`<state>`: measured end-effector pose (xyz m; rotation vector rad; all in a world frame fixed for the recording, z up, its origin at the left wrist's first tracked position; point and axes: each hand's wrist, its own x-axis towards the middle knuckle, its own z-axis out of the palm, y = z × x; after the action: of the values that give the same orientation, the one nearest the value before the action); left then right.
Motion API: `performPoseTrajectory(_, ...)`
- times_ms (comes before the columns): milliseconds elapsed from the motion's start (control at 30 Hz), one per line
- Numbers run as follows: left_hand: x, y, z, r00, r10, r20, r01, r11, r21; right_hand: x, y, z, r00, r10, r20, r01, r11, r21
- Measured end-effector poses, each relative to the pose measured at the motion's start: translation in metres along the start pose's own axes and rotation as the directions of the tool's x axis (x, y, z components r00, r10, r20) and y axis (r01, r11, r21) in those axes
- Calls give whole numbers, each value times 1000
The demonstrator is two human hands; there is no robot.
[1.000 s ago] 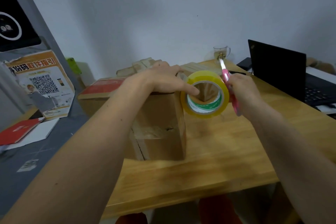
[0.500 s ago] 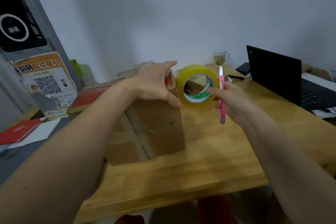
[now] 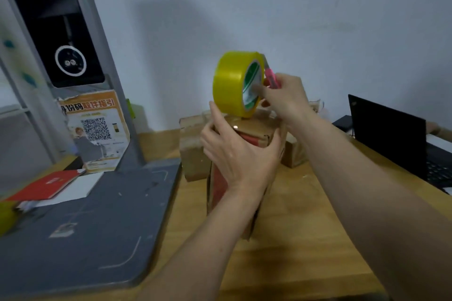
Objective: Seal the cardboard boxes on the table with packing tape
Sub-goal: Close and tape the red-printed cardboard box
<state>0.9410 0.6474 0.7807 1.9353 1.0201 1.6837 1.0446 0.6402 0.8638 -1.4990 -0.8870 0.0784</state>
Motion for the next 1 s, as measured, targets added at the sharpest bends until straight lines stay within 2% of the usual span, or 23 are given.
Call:
performPoseTrajectory(100, -31, -8, -2, 993, -62, 98, 57, 997, 45, -14, 18, 4, 996, 24, 88, -26, 999, 21)
performPoseTrajectory(233, -34, -7, -16, 977, -8, 213, 47, 983, -177, -21, 25, -3, 995, 35, 98, -37, 999, 20)
performPoseTrajectory(333, -8, -9, -27, 958, 53, 281, 10, 976, -219, -23, 24, -5, 988, 56, 147, -73, 991, 110)
performPoseTrajectory(500, 53, -17, -41, 852, 164, 497, -79, 979, -187, -27, 23, 4, 980, 0, 200, -27, 991, 134)
performPoseTrajectory(600, 73, -24, -50, 737, 141, 660, 16, 974, -227, -31, 24, 15, 962, -43, 269, 16, 995, 102)
performPoseTrajectory(667, 79, -26, -57, 700, 112, 705, 96, 964, -249, -30, 23, 18, 967, -44, 250, 28, 997, 69)
performPoseTrajectory(833, 84, -36, -63, 688, 95, 720, 151, 951, -269, -39, 36, 6, 995, 3, 104, -4, 1000, 10)
performPoseTrajectory(900, 86, -41, -65, 672, 87, 736, 140, 960, -242, -58, 46, -4, 989, -150, 12, 151, 988, -44)
performPoseTrajectory(1000, 94, -45, -69, 632, 67, 772, 135, 972, -194, -88, 55, -10, 924, -380, -31, 379, 925, -36)
